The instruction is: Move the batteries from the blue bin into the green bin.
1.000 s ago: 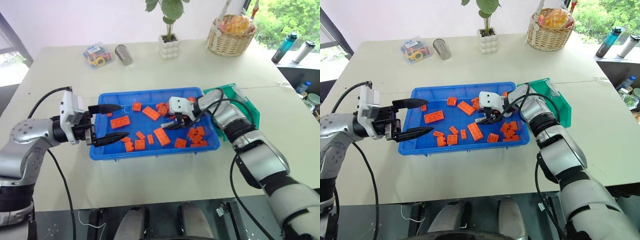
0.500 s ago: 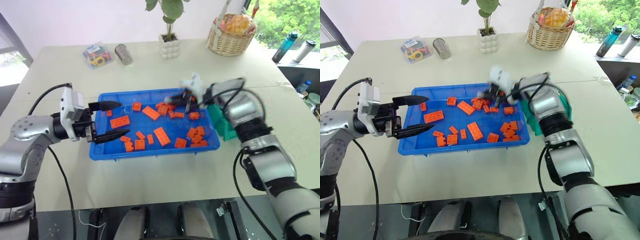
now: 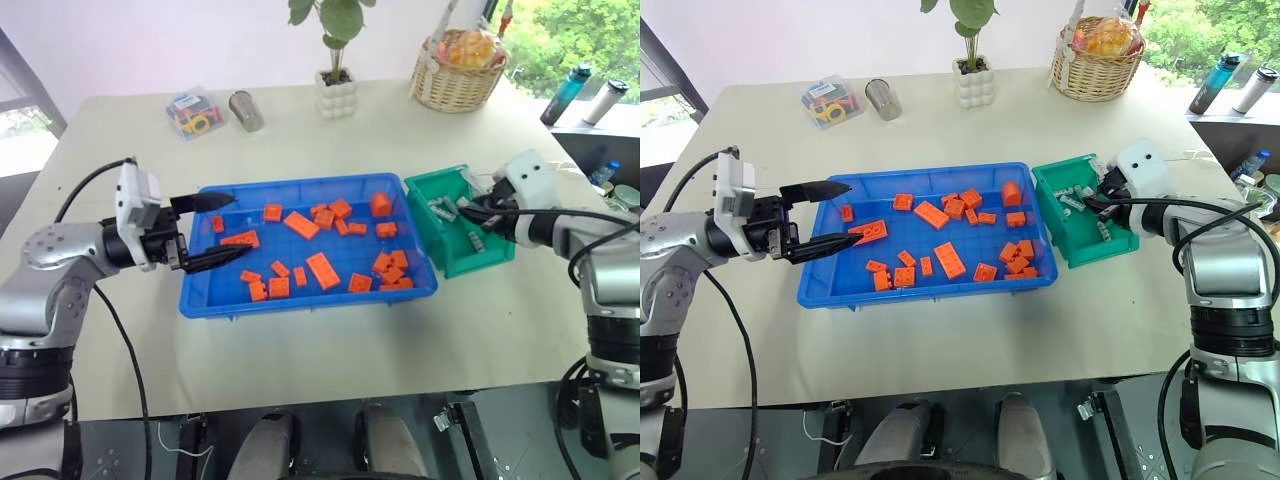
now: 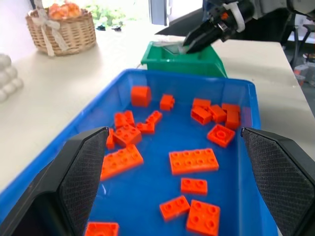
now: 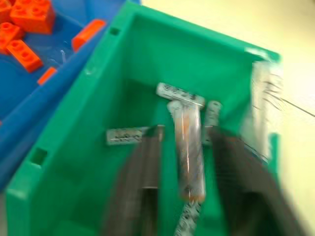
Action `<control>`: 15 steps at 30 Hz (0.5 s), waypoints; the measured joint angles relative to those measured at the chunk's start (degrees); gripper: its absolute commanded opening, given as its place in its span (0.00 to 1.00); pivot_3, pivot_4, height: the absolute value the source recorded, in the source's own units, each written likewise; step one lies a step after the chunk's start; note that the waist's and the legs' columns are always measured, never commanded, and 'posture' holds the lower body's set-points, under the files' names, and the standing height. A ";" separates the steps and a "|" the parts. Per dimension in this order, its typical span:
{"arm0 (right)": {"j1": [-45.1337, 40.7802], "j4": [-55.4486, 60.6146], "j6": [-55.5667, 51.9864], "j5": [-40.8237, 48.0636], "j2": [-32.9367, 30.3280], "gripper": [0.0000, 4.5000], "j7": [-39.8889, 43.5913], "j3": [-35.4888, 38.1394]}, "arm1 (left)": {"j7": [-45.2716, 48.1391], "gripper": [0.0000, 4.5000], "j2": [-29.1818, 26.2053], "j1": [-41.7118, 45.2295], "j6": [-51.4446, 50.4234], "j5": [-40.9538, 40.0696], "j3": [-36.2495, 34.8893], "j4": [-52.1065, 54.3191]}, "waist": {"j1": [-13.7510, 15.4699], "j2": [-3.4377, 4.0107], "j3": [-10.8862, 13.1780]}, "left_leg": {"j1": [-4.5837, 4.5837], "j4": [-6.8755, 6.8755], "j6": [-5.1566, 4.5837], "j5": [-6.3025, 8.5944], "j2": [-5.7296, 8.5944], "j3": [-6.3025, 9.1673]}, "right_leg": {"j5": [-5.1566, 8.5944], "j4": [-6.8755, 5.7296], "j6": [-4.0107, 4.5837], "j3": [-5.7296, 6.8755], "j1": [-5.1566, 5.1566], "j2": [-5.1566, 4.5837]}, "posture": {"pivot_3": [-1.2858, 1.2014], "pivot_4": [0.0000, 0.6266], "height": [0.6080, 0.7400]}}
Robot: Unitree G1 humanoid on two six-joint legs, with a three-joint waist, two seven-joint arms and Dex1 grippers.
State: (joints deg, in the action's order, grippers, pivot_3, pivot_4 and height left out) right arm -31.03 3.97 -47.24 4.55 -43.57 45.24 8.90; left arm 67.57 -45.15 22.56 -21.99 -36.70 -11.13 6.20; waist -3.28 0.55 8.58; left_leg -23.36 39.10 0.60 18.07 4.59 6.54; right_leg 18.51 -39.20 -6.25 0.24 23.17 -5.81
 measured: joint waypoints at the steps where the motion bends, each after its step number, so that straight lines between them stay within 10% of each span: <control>1: 0.11 0.01 0.29 0.22 -0.03 0.76 -0.27 0.00 | -0.02 1.00 0.11 0.24 0.00 0.00 0.07 -0.26 | -0.05 0.00 0.00 | 0.00 0.00 0.00 0.00 0.00 0.00 | 0.00 0.00 0.00 0.00 0.00 0.00 | 0.52 0.24 0.98; 15: 26.02 6.33 13.43 18.02 -13.85 0.76 27.64 18.31 | 1.73 1.00 -8.38 -4.66 -1.82 -0.23 -7.96 -2.89 | 0.83 0.00 0.00 | 0.00 -0.05 -0.06 0.03 0.11 0.10 | 0.00 0.08 0.00 0.01 -0.09 -0.05 | 0.52 0.24 0.98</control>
State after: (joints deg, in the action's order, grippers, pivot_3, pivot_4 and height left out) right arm -5.01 10.30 -33.81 22.57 -57.42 72.89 27.20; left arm 69.30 -53.52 17.89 -23.81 -36.93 -19.09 3.30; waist -2.45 0.54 8.58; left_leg -23.36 39.05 0.54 18.10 4.70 6.64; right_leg 18.51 -39.12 -6.25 0.24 23.07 -5.86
